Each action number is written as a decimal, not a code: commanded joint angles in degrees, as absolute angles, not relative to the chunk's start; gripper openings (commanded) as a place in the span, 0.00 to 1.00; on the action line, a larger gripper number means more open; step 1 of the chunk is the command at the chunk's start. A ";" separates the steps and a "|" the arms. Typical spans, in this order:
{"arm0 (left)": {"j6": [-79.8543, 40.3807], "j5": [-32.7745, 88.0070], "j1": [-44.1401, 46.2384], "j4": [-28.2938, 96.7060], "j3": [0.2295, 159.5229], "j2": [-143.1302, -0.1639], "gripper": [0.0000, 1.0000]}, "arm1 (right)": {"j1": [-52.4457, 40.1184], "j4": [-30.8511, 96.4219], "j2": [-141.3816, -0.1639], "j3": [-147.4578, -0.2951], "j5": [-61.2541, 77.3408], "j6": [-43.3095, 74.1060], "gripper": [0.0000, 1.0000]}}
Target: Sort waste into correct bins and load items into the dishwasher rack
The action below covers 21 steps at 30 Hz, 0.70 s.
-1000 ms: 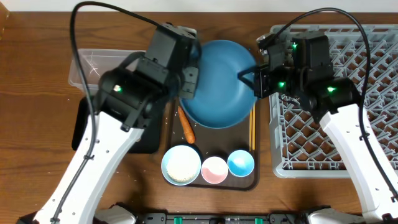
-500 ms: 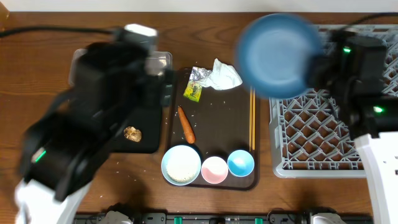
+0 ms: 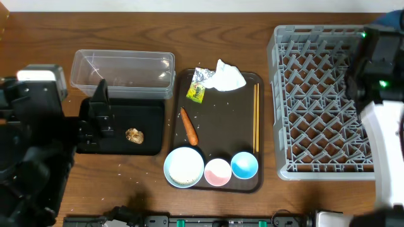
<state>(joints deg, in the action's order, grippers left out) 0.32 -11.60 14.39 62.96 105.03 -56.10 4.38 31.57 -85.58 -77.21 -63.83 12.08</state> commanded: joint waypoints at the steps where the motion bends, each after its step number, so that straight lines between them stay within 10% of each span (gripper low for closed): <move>1: 1.30 -12.10 14.04 63.86 105.12 -57.21 0.98 | 4.86 28.18 -90.11 -78.30 -71.66 4.71 0.01; 15: 1.30 -12.10 14.04 66.41 105.14 -57.23 0.98 | 2.04 19.05 -103.28 -78.28 -73.38 -22.28 0.02; 21: 1.28 -12.10 14.04 66.41 105.14 -57.23 0.98 | -0.73 23.62 -104.01 -78.26 -67.07 -22.35 0.30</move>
<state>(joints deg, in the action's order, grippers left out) 0.32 -11.57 14.35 66.26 104.92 -57.32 0.43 23.16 -103.24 -77.78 -70.00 -20.53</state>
